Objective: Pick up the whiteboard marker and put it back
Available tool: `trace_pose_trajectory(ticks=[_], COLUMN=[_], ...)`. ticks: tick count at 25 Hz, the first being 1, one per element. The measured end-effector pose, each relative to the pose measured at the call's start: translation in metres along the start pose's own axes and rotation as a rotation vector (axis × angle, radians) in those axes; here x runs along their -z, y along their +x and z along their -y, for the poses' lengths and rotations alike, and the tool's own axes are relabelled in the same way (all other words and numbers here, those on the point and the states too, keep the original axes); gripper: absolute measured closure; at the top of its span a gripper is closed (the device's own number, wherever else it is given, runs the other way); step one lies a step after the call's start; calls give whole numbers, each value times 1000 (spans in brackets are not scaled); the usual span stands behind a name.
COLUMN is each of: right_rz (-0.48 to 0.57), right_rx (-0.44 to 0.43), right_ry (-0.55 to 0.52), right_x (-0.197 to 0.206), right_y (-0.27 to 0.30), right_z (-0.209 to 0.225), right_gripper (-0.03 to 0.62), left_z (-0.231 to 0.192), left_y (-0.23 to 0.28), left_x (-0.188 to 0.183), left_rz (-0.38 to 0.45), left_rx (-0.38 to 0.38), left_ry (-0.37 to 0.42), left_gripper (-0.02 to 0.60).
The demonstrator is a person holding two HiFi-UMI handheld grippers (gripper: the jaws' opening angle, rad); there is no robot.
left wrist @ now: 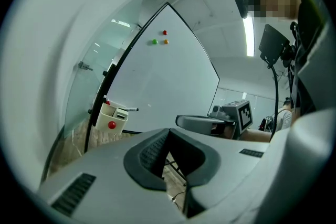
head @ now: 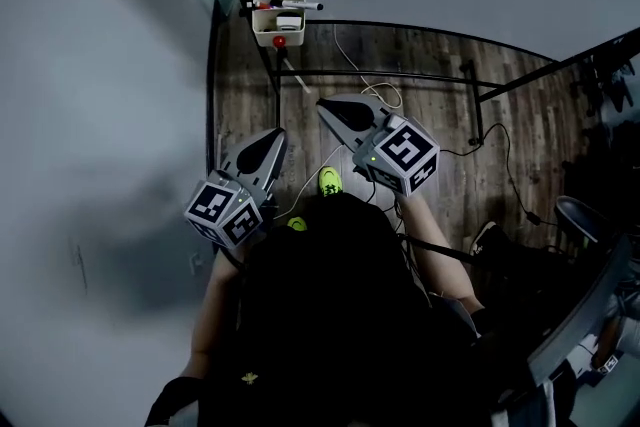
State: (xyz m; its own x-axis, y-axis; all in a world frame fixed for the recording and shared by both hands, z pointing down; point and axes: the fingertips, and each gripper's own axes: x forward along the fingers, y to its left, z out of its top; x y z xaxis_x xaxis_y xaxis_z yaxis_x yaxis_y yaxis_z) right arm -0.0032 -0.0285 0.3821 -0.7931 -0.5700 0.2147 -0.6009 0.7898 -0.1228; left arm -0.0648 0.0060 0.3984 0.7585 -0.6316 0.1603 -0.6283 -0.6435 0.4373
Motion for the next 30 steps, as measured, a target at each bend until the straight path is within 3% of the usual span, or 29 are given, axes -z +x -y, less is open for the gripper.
trace_pose_trajectory(ticks=[14,30], right_rz=[12,26], right_rx=[-50,-77], right_ry=[11,2], right_x=[-3,-3], right_y=[10,16], right_z=[89,109], right_gripper=[600,600], left_z=[-23,-21], left_y=[67,81], left_x=[-16,-18], left_rz=[27,29], left_rx=[-144,-177], left_ry=[-19,5], left_gripper=[549,549])
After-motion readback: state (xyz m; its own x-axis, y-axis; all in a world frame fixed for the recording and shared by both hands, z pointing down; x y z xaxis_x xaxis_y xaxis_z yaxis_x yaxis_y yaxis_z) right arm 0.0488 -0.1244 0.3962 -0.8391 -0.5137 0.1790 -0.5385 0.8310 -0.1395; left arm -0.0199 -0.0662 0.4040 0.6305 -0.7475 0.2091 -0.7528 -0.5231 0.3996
